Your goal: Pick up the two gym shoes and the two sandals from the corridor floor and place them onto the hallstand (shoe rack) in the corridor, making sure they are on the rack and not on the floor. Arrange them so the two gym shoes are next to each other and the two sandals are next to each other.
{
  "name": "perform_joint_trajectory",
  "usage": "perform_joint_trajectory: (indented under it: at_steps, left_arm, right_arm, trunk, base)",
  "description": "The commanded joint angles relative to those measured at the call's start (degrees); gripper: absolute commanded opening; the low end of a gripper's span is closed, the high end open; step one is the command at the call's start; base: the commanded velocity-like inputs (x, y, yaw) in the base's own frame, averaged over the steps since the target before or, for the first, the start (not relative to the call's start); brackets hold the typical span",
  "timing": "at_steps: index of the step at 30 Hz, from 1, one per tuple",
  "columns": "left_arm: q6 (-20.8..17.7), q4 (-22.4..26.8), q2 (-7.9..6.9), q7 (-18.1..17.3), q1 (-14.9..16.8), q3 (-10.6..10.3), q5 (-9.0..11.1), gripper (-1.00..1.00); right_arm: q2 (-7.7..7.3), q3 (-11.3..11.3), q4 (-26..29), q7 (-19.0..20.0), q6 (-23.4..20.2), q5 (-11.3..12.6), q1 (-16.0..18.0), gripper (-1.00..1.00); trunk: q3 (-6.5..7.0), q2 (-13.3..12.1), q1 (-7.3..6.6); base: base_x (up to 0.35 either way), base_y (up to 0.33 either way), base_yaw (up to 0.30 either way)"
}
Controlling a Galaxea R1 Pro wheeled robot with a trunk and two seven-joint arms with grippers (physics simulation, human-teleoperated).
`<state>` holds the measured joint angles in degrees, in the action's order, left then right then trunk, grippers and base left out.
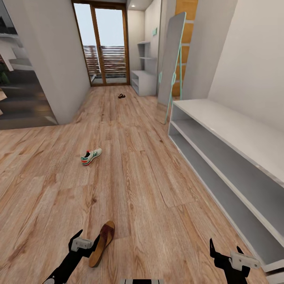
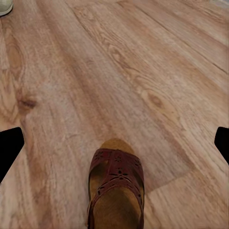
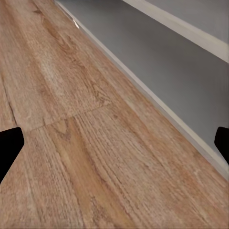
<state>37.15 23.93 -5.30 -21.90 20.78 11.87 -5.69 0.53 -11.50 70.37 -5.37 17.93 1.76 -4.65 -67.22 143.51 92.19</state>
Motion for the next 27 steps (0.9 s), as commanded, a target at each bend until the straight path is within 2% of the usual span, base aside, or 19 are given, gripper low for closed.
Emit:
perform_joint_trajectory:
  at_steps: [1,13,27]
  left_arm:
    - [-0.03,0.0,-0.01,0.11,0.06,0.03,0.03,1.0]
    - [-0.01,0.3,-0.02,0.79,0.28,0.46,0.5,1.0]
    - [0.15,1.13,-0.17,0.68,0.31,-1.18,-0.77,1.0]
  right_arm:
    - [0.0,0.0,-0.03,0.0,0.0,0.0,0.0,1.0]
    - [0.0,0.06,-0.44,0.0,0.0,-0.06,0.06,1.0]
    - [0.0,-0.01,-0.29,0.02,0.0,0.0,0.07,1.0]
  trunk:
    - [0.0,0.0,0.0]
    - [-0.01,0.0,0.0]
    - [-0.01,0.0,0.0]
  base:
    - [0.0,0.0,0.0]
    - [0.0,0.0,0.0]
    - [0.0,0.0,0.0]
